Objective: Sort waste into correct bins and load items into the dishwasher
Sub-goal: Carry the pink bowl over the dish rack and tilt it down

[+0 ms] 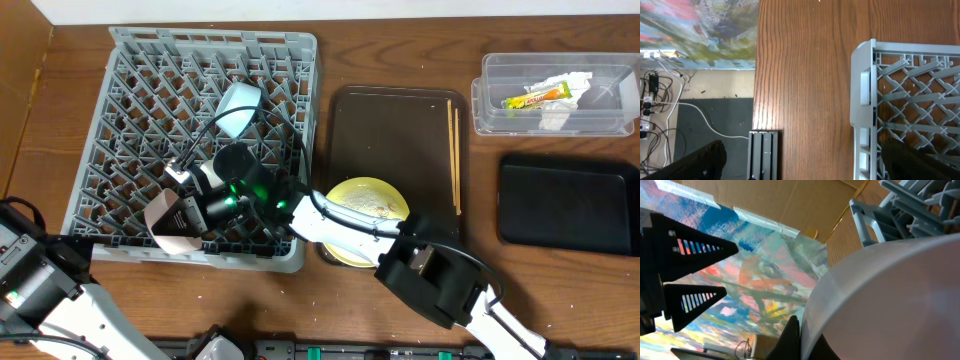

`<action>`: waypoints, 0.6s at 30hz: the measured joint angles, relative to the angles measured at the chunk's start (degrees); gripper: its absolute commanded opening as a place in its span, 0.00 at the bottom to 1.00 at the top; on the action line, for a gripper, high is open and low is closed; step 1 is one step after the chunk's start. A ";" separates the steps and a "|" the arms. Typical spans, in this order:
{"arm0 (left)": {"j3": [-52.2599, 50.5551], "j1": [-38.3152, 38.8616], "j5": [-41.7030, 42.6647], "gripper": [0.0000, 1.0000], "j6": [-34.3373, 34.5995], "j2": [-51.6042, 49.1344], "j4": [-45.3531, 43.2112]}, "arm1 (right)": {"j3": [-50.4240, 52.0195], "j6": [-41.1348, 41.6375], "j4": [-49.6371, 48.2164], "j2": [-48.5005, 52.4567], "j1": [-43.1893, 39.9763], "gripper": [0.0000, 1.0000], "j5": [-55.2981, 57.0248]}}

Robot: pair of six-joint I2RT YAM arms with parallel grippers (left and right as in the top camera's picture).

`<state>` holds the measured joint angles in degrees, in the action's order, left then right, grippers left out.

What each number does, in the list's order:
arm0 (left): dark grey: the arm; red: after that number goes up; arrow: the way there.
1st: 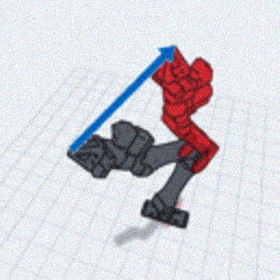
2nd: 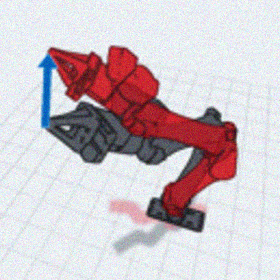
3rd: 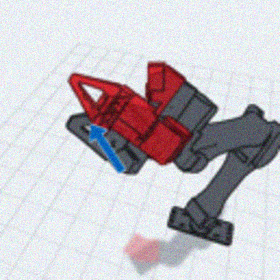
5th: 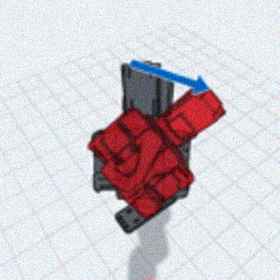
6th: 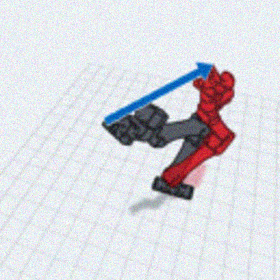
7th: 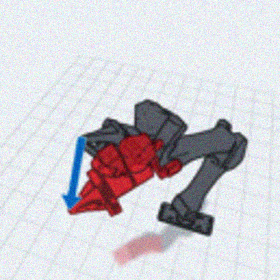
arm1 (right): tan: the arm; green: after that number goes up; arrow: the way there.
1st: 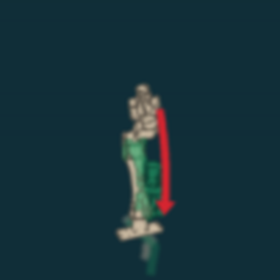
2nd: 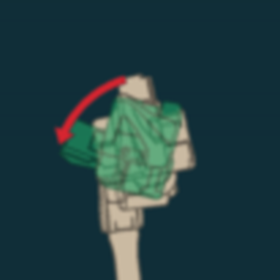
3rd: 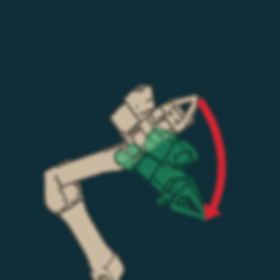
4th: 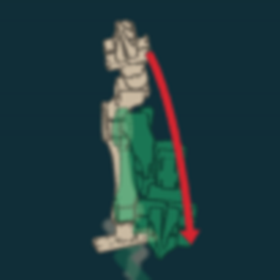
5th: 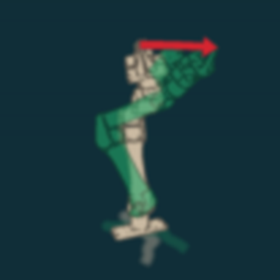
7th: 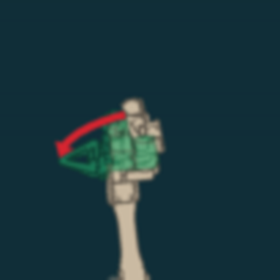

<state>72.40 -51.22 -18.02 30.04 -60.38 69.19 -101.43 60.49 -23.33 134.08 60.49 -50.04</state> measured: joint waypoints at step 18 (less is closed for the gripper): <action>0.00 0.00 -0.17 1.00 0.02 0.00 0.00 | 0.00 1.31 -3.96 0.48 -0.15 0.01 3.50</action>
<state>72.40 -51.22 -18.20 30.06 -60.38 69.19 -101.43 61.80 -27.29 134.56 60.34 -46.54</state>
